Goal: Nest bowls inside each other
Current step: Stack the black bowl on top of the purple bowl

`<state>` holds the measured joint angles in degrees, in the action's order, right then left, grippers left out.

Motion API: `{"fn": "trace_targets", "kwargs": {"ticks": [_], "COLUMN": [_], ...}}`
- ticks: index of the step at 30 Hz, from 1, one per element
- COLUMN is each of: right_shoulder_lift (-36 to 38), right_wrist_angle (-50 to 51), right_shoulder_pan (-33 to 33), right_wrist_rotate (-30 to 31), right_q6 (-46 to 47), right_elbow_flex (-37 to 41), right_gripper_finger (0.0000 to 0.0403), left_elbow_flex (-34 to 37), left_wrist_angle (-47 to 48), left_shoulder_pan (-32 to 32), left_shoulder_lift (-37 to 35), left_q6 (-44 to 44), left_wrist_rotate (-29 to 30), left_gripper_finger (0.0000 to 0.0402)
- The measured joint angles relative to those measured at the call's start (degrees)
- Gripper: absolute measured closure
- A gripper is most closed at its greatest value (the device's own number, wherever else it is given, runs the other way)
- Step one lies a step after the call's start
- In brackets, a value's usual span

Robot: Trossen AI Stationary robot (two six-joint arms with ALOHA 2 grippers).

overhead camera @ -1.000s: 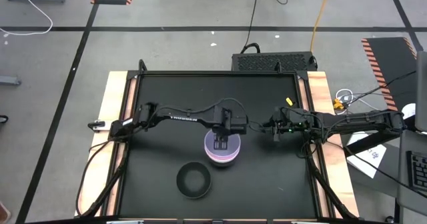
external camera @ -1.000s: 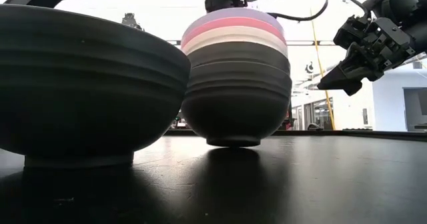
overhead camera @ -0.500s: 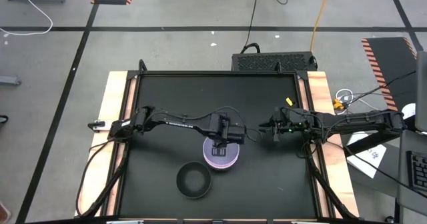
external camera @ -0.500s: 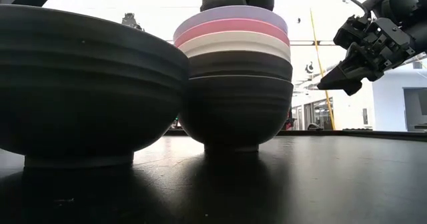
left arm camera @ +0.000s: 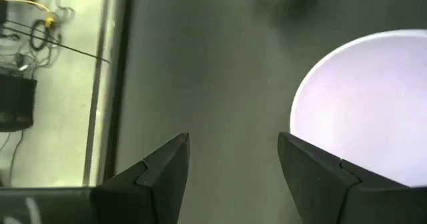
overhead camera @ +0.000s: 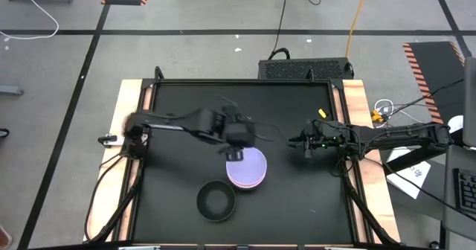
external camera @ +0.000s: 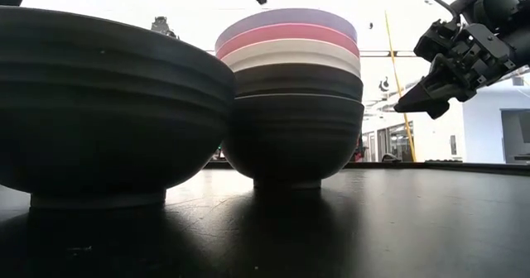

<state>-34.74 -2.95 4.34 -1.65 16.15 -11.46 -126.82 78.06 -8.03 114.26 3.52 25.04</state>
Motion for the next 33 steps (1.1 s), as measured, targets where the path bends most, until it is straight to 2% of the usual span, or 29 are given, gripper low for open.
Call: {"fn": "trace_targets", "kwargs": {"ticks": [5, 9, 12, 17, 23, 26, 33], "right_shoulder_lift": [0.00, 0.01, 0.00, 0.03, 0.02, 0.00, -0.08], "right_wrist_angle": [0.18, -0.36, -0.74, -4.44, -8.69, -11.81, -19.87], "right_shoulder_pan": [0.01, 0.01, 0.00, 0.00, 0.00, 0.04, 0.02], "right_wrist_rotate": [0.00, 0.00, 0.02, -0.09, -0.38, -2.69, -8.70], "right_q6": [-1.24, -1.55, -2.27, -4.02, -3.53, -3.37, -3.91], "right_elbow_flex": [0.00, 0.00, 0.00, 0.00, 0.00, 0.00, -0.02], "right_gripper_finger": [0.0307, 0.0307, 0.0307, 0.0307, 0.0307, 0.0307, 0.0307], "left_elbow_flex": [1.47, 9.20, 19.04, 39.18, 59.34, 68.85, 90.49], "left_wrist_angle": [-0.77, -4.92, -9.69, -23.25, -37.00, -44.59, -65.32], "left_shoulder_pan": [-3.12, -8.01, -11.30, -16.06, -17.48, -18.06, -18.90], "left_shoulder_lift": [-10.47, -20.27, -28.47, -42.03, -55.79, -61.96, -73.12], "left_q6": [2.49, 4.13, 4.91, 6.13, 7.34, 7.26, 0.10], "left_wrist_rotate": [1.67, 4.87, 5.06, 3.57, 5.26, 5.37, 5.33], "left_gripper_finger": [0.0169, 0.0169, 0.0169, 0.0169, 0.0169, 0.0169, 0.0169]}}
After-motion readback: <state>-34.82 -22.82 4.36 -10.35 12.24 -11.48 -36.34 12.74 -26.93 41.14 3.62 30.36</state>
